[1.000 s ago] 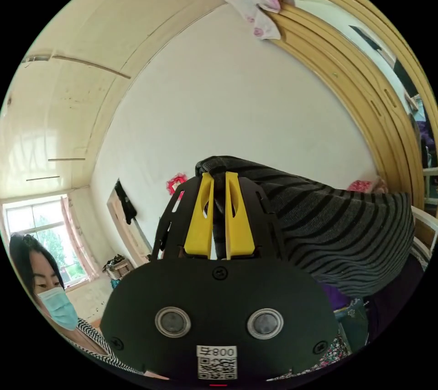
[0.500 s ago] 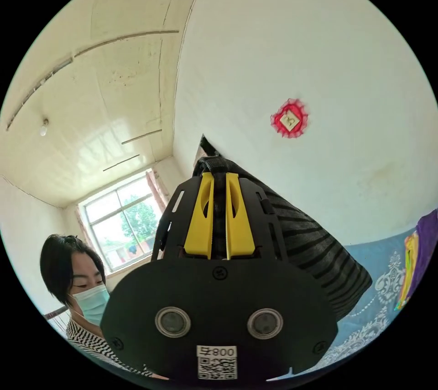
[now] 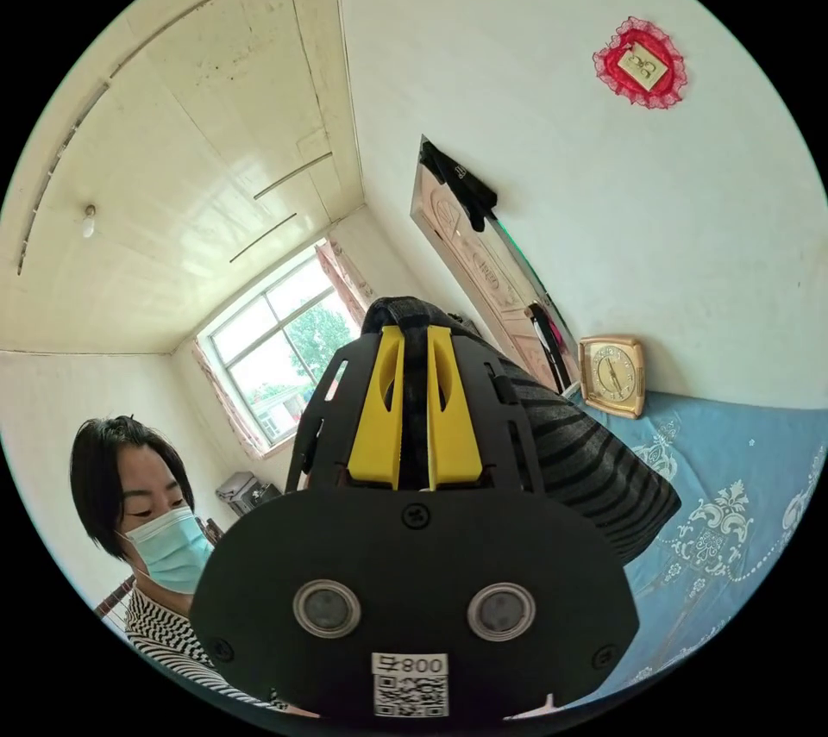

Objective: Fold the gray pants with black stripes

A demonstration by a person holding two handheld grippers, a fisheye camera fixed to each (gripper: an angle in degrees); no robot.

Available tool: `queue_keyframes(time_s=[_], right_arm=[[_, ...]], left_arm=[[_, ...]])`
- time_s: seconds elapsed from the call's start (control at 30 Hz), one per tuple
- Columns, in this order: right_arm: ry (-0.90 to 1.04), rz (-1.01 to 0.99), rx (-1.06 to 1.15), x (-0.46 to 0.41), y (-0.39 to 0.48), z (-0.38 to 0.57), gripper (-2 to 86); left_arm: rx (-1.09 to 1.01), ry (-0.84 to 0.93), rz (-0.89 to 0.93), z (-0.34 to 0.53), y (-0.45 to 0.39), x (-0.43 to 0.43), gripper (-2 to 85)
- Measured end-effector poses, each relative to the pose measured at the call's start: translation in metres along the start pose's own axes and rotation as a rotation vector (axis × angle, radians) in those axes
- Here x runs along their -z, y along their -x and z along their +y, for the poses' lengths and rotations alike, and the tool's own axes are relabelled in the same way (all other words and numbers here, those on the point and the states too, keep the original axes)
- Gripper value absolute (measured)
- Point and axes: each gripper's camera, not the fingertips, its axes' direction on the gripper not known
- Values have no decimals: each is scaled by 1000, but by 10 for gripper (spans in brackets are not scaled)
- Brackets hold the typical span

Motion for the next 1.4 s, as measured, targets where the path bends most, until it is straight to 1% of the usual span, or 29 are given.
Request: queue_keyframes(time_s=[0.17,0.3,0.4,0.53,0.7,0.8,0.87,1.0,1.07,1.1,1.17,1.2,1.23,1.27,1.3,1.33,1.37,1.4], right_arm=[[20,20,-42,-12,-36,34,46],[20,21,-96,-10,-75,65,46],[31,41,-123,-6,-100,85,46],[27,64,-160,10,-135,111,47],[-3,81,-186,39,-171,136,47],[-56,67,-195,63,-188,150,49],[-98,59,-184,80,-191,159,49],[-194,34,-93,130,-176,190,53],[-203,47,-25,150,-168,204,55],[-216,68,-15,162,-168,217,55],[-224,102,-49,175,-180,241,55],[-213,135,-97,181,-197,260,55],[-184,199,-147,185,-217,284,55],[-164,237,-186,187,-229,299,55],[-113,331,-282,191,-256,333,56],[-38,427,-393,196,-285,372,56],[-5,458,-453,200,-299,393,56],[20,505,-602,212,-326,435,55]], left_arm=[[61,-31,23,0,14,56,63],[107,-43,41,0,24,82,54],[110,-34,-26,-4,24,98,41],[104,-98,-85,-19,21,130,33],[-9,-112,-182,-66,2,165,29],[-118,-108,-235,-112,-20,179,27],[-223,-109,-281,-155,-45,186,26],[-391,-86,-368,-227,-90,186,24],[-474,-42,-412,-279,-112,172,24],[-491,-25,-423,-291,-116,166,25],[-549,64,-538,-334,-116,131,27],[-553,98,-568,-343,-111,120,28],[-536,182,-607,-360,-92,97,31],[-477,264,-652,-371,-59,73,34],[-440,299,-683,-372,-40,62,37],[-346,376,-754,-369,4,43,42],[-204,451,-800,-357,52,30,50],[-132,484,-819,-348,75,25,53]])
